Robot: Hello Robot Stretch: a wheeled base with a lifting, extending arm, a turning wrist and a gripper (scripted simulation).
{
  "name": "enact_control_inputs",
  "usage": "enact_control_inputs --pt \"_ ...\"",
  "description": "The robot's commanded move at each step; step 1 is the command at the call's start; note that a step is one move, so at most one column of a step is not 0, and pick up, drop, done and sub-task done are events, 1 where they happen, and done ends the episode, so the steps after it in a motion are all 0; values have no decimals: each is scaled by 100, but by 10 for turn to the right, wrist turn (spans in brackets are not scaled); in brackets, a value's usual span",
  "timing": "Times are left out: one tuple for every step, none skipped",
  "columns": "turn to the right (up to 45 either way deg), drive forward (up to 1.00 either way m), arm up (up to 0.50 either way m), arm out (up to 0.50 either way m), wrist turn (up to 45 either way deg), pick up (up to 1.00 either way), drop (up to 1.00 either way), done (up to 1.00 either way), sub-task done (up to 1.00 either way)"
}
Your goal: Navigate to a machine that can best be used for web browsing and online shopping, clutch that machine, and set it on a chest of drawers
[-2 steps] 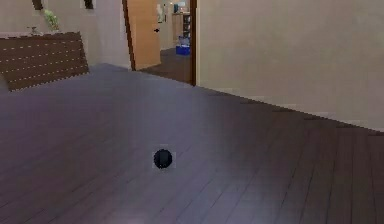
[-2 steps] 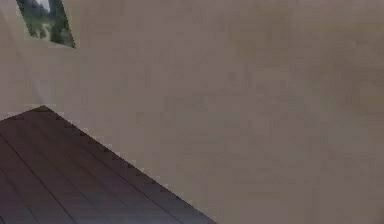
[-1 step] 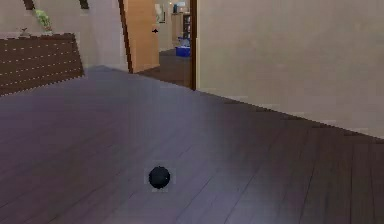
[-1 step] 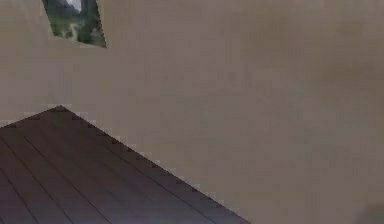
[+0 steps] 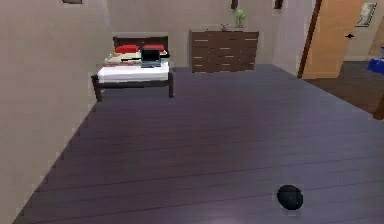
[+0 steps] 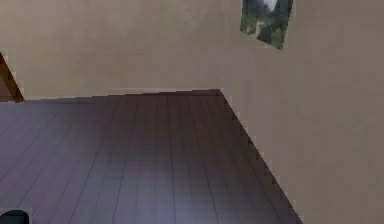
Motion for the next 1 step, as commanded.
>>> enact_control_inputs --pt "-90 0 0 0 0 0 0 0 0"
